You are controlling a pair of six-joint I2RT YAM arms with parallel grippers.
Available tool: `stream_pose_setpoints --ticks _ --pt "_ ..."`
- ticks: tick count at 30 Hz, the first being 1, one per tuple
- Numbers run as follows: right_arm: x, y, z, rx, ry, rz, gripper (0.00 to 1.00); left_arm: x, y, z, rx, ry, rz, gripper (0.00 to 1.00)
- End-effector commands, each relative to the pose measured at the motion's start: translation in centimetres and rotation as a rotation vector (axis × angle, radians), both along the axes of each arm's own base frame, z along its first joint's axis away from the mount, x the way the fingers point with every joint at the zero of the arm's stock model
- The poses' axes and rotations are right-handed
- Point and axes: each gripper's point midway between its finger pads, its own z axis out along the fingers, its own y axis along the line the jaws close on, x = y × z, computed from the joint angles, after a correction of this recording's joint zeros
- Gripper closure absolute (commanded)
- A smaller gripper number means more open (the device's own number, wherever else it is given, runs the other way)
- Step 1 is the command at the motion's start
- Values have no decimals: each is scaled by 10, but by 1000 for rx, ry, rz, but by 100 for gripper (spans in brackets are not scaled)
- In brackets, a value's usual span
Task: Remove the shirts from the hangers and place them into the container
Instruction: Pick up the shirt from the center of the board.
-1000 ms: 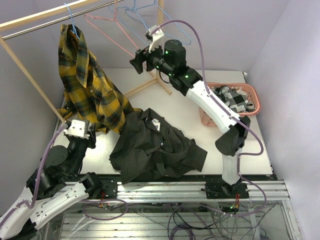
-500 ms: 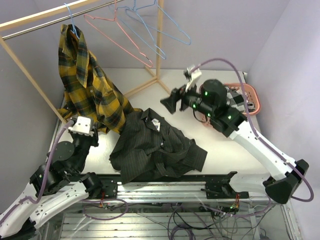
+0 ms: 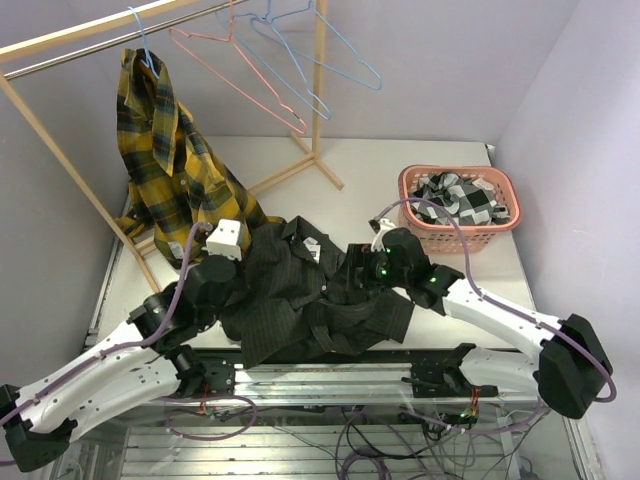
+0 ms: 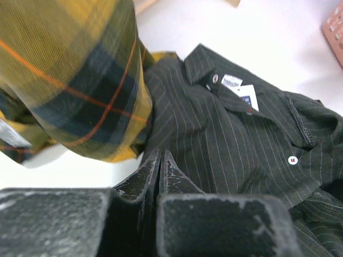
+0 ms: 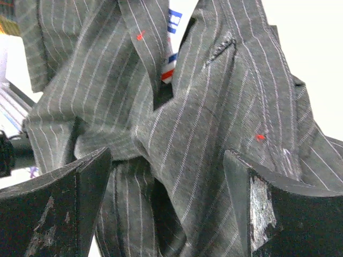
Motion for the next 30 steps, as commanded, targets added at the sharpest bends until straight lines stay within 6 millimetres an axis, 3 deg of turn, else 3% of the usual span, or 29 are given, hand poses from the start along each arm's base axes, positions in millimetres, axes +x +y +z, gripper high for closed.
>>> stream_pose_setpoints --ticks 1,6,12,19,24,30 --pt "5 28 13 138 18 -4 14 -1 -8 -16 -232 47 92 93" --pt "-4 55 8 227 35 66 9 -9 -17 -67 -276 134 85 93" --pt "-14 96 11 187 4 147 8 -16 -31 -118 -273 250 65 93" --pt "-13 123 2 152 -9 148 7 -16 -57 -141 -279 295 -18 93" --pt "-4 126 -14 133 14 91 7 -17 -70 -143 -296 281 -79 93" --pt "8 139 -17 127 19 66 7 -22 -84 -142 -346 263 -146 93"
